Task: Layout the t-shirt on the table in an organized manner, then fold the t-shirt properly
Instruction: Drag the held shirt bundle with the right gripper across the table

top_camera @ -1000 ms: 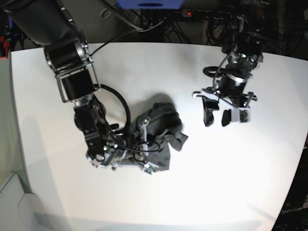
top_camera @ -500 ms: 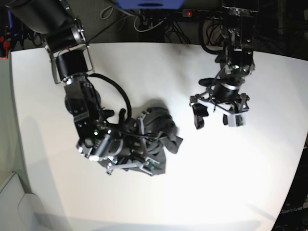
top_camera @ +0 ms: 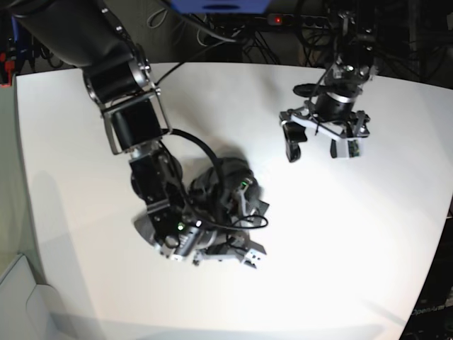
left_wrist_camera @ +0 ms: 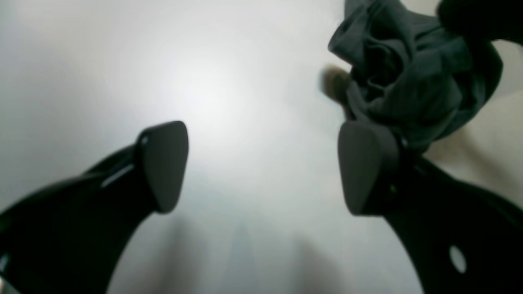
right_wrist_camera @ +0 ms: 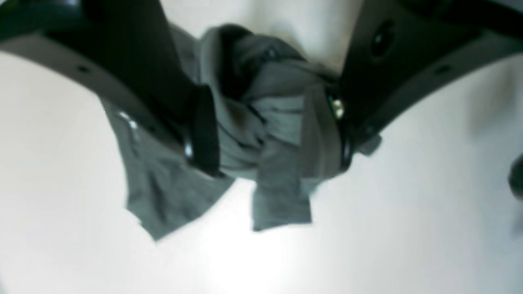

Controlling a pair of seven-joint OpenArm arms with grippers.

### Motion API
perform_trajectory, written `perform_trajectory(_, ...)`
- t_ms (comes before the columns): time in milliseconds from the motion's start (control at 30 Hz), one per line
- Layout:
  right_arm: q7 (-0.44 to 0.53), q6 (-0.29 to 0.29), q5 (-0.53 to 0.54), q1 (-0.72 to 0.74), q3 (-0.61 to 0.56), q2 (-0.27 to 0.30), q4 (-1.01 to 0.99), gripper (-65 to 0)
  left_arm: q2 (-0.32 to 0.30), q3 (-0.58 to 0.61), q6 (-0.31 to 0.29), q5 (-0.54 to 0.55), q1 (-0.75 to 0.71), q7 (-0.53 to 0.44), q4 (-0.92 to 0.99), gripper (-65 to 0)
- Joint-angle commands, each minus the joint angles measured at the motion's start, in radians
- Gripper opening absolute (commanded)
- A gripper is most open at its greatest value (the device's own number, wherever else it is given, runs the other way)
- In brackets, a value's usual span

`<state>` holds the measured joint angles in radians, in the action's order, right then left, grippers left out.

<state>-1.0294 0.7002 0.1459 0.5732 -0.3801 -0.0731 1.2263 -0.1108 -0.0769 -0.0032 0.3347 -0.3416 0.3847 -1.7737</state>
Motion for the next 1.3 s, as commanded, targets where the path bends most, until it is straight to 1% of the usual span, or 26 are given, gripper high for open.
perform_trajectory(0, 0.025, -0.002, 0.008, 0.041, 0.003, -0.012, 0.0, -32.1, -0.005, -0.002, -0.004, 0.001, -0.011, -0.026, -0.028, -9.3)
perform_trajectory(200, 0.053, -0.002, 0.008, 0.041, 0.003, -0.037, -0.039, -32.0, -0.007, -0.004, -0.004, 0.001, -0.046, -0.026, -0.055, -9.3)
perform_trajectory(267, 0.057, -0.002, 0.008, 0.041, 0.003, -0.037, -0.041, -31.9, -0.007, -0.004, -0.004, 0.001, -0.049, -0.026, -0.055, -9.3)
perform_trajectory(400, 0.106, -0.002, 0.008, 0.04, 0.003, -0.035, -0.042, -31.9, -0.007, -0.004, -0.004, 0.001, -0.049, -0.026, -0.055, -9.3)
perform_trajectory(533, 0.113, -0.002, 0.008, 0.041, 0.003, -0.032, -0.042, -31.9, -0.007, -0.004, -0.004, 0.001, -0.055, -0.026, -0.073, -9.3)
perform_trajectory(633, 0.145, -0.002, 0.007, 0.035, 0.003, -0.021, -0.046, -31.9, -0.007, -0.004, -0.004, 0.001, -0.063, -0.026, -0.093, -9.3)
perform_trajectory(833, 0.205, -0.002, 0.008, 0.052, 0.008, -0.021, -0.179, -31.9, -0.007, -0.008, -0.004, 0.001, -0.066, -0.026, -0.108, -9.3)
perform_trajectory(967, 0.232, -0.002, 0.008, 0.049, 0.005, -0.021, -0.187, -31.9, -0.007, -0.011, -0.004, -0.001, -0.072, -0.026, -0.105, -9.3)
perform_trajectory(1133, 0.237, -0.002, 0.008, 0.049, 0.005, -0.02, -0.188, -32.3, -0.007, -0.013, -0.004, -0.001, -0.072, -0.026, -0.105, -9.3)
perform_trajectory(1167, 0.237, -0.002, 0.008, 0.049, 0.005, -0.018, -0.188, -32.7, -0.007, -0.013, -0.004, -0.001, -0.072, -0.026, -0.105, -9.3)
perform_trajectory(1267, 0.237, -0.002, 0.008, 0.047, 0.008, -0.015, -0.188, -36.9, -0.007, -0.013, -0.004, -0.001, -0.069, -0.026, -0.104, -9.3)
